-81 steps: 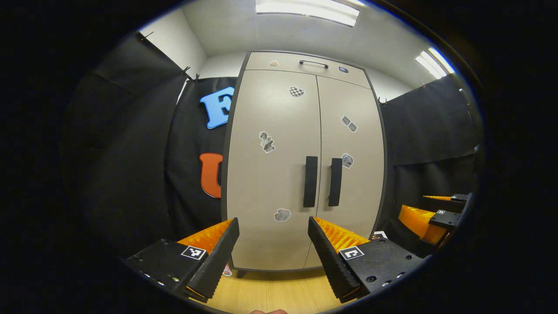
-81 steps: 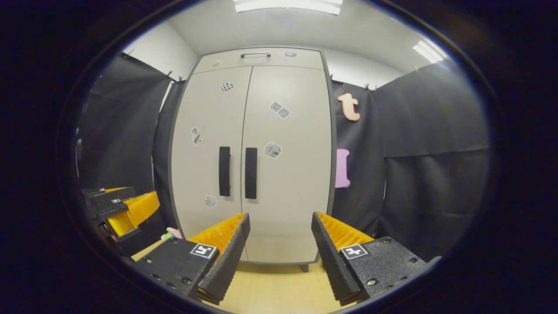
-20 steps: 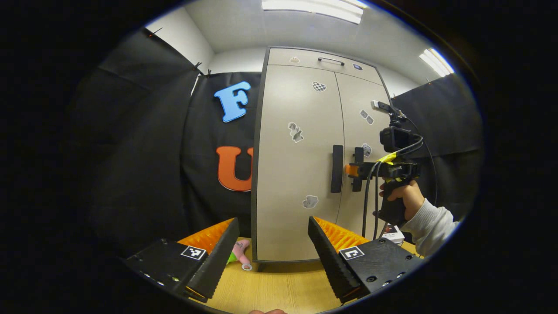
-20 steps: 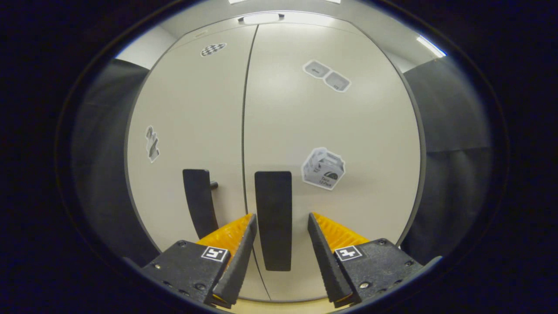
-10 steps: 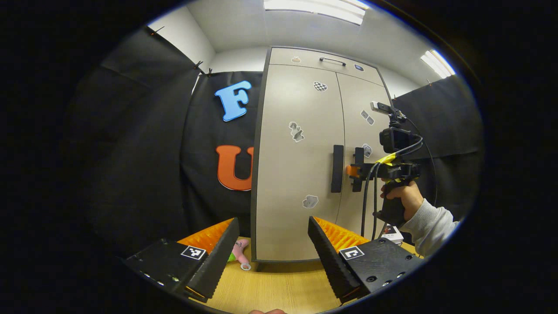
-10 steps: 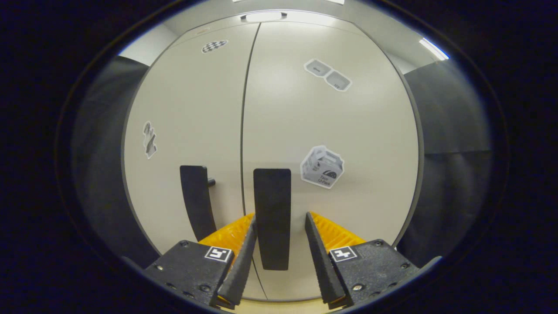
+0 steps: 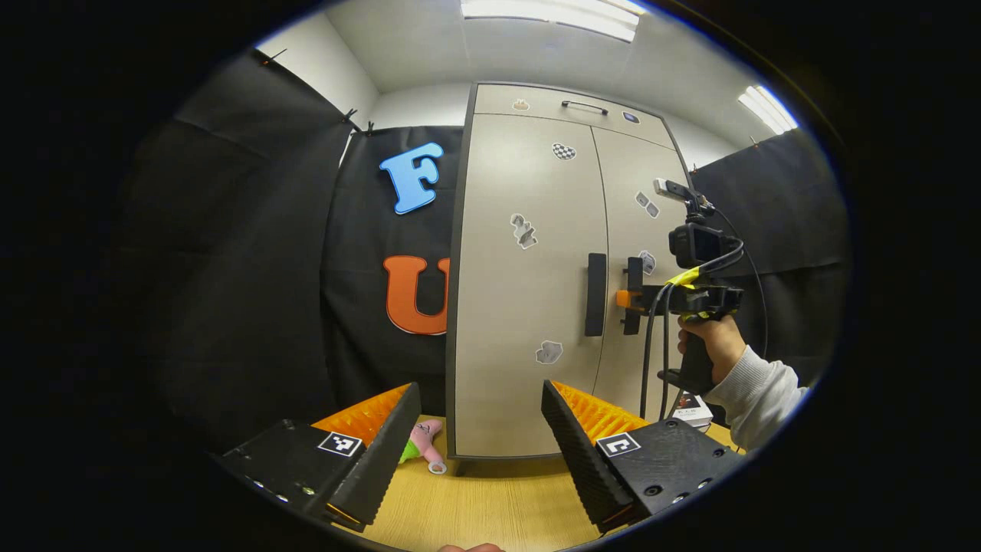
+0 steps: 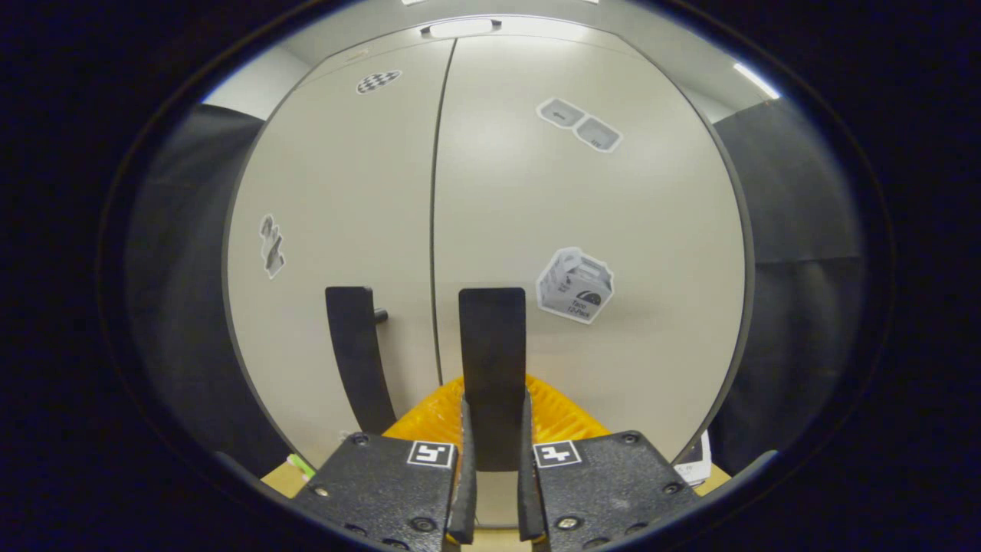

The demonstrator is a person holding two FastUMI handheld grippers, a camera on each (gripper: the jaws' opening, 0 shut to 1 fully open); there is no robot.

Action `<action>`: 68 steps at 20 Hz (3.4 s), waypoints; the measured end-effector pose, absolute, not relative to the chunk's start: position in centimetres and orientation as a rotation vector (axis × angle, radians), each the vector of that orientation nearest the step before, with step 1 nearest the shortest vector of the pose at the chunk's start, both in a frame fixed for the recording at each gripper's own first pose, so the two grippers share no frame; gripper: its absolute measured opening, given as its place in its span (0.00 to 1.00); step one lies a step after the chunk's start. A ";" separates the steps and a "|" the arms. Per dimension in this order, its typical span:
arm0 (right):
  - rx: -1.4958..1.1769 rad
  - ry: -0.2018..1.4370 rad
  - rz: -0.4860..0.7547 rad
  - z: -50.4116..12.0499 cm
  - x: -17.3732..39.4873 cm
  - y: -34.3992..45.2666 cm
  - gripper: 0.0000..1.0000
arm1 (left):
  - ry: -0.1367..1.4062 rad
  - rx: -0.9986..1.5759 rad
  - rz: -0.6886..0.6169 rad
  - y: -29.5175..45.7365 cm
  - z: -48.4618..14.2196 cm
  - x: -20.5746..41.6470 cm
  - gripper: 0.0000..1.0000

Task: Open the right door of the double-door shoe cabinet with the right hand, and open the left door with the left hand.

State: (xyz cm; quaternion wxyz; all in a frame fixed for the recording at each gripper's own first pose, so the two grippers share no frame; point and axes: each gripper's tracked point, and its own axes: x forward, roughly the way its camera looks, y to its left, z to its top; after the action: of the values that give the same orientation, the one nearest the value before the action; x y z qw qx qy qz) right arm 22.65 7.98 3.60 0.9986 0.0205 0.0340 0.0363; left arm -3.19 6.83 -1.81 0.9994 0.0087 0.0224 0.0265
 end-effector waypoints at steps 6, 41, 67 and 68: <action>0.031 0.073 0.096 3.6 21.5 8.0 0.20 | 0.032 0.016 0.060 7.3 -1.5 -2.8 0.95; 0.017 0.051 0.172 3.7 7.1 -1.7 0.14 | 0.026 0.047 0.067 4.8 -2.0 -2.2 0.95; 0.037 0.058 0.089 3.7 4.3 -11.6 0.07 | 0.052 0.008 0.104 0.0 -3.3 -3.9 0.95; 0.031 0.056 0.073 3.7 4.3 -12.4 0.07 | 0.055 0.010 0.103 -0.1 -3.4 -3.8 0.95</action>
State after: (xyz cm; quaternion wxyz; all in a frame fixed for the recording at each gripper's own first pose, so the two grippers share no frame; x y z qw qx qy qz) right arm 4.34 -12.38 3.68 0.9988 0.0152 0.0279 0.0367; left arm -3.82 -0.06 -3.36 0.9983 0.0049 0.0273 0.0513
